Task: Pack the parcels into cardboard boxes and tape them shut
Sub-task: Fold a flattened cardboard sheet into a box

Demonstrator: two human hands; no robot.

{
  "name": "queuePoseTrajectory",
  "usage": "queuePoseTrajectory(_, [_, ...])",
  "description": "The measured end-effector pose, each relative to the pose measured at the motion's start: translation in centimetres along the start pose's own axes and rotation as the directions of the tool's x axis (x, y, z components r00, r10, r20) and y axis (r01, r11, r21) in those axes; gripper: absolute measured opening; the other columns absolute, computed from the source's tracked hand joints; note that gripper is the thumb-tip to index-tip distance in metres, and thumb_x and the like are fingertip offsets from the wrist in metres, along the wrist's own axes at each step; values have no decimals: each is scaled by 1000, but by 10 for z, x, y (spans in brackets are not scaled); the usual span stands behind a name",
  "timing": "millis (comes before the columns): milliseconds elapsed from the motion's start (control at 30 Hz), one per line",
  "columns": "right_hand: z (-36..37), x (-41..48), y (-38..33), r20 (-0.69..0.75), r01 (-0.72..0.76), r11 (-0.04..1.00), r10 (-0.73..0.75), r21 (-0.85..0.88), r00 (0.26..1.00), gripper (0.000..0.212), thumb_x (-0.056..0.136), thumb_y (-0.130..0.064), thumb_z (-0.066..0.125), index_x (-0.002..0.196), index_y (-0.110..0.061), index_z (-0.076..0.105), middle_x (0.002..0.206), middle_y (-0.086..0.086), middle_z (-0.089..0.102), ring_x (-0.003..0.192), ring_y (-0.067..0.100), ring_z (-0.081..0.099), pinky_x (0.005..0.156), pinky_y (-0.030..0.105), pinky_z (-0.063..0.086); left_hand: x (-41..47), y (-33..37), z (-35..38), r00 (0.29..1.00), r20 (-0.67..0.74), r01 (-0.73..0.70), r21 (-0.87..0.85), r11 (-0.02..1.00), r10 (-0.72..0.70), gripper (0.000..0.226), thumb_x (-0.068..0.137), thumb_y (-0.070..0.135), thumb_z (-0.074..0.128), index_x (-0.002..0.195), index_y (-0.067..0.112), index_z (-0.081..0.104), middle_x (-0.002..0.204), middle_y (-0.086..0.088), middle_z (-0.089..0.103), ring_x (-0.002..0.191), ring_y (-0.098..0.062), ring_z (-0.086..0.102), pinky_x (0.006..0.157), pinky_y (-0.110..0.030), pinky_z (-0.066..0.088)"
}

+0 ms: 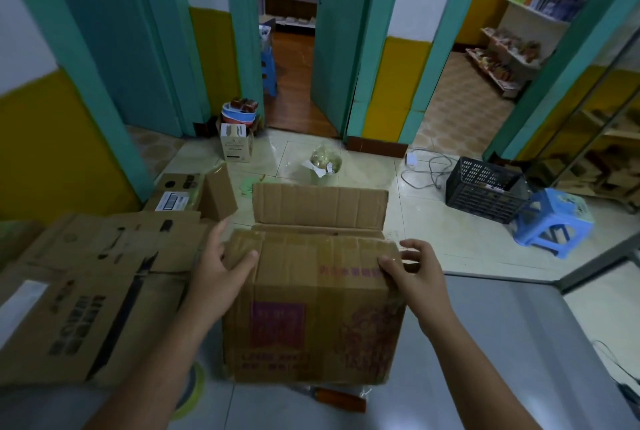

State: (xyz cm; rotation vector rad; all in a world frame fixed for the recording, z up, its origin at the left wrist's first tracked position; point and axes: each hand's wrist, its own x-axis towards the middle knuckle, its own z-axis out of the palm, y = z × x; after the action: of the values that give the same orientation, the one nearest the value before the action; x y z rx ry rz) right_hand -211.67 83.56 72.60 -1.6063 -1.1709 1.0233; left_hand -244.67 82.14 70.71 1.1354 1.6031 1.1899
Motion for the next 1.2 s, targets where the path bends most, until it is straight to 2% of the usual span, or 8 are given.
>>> queuePoseTrajectory(167, [-2,22,4,138,-41,995,53,-86,989,47,91,-23,78,132,-35,59,123,-3,66,98,20,71,73,33,62,22,11,1,972,208,34,325,945,-107,84,98,32,70,163,48,19,173,9,10,157,-24,21,120,-49,32])
queuePoseTrajectory(267, [-2,30,-1,219,-39,993,62,-108,974,36,95,-16,73,130,-21,67,121,3,70,97,15,71,68,20,58,52,25,-5,937,296,25,480,877,-188,118,88,34,81,167,36,-7,174,7,-17,162,-24,-2,126,-54,19])
queuePoseTrajectory(433, [-6,30,4,204,15,986,19,-164,979,33,94,-22,75,128,-19,72,120,-2,70,106,15,66,77,20,53,99,51,5,939,291,50,409,911,-183,147,71,40,95,165,31,-18,176,-2,1,161,-30,13,125,-52,24])
queuePoseTrajectory(667, [3,23,6,27,-66,998,67,-17,997,12,89,-21,81,101,-20,80,101,-2,77,96,16,72,72,23,55,93,52,10,856,511,-242,524,817,-74,69,82,72,64,140,36,61,142,8,52,140,-21,46,96,-32,38])
queuePoseTrajectory(767, [13,18,7,-98,-63,998,64,19,993,2,87,-21,81,87,-18,80,89,-1,77,88,17,72,67,25,52,76,44,0,755,633,-334,597,730,-172,99,71,97,44,152,42,49,151,10,42,139,-12,39,103,-34,34])
queuePoseTrajectory(933, [18,10,9,-150,-87,994,95,60,984,4,87,-20,77,86,-17,79,87,-1,77,89,18,71,69,26,53,65,32,-12,705,658,-410,681,606,-263,86,88,89,36,163,49,23,172,17,17,158,-15,18,128,-45,20])
queuePoseTrajectory(1067, [18,12,8,-5,-278,955,280,104,960,30,95,-33,69,123,-22,65,115,0,67,106,20,65,86,38,57,61,23,-13,771,584,-281,671,686,-256,51,88,92,25,136,77,36,172,7,25,158,-24,22,127,-55,23])
queuePoseTrajectory(1200, [16,19,2,124,-396,914,385,87,915,28,102,-31,57,128,-33,64,116,2,70,112,27,65,106,57,49,52,25,-4,849,492,-133,553,823,-194,23,110,51,41,129,60,50,163,5,42,151,-23,38,123,-45,31])
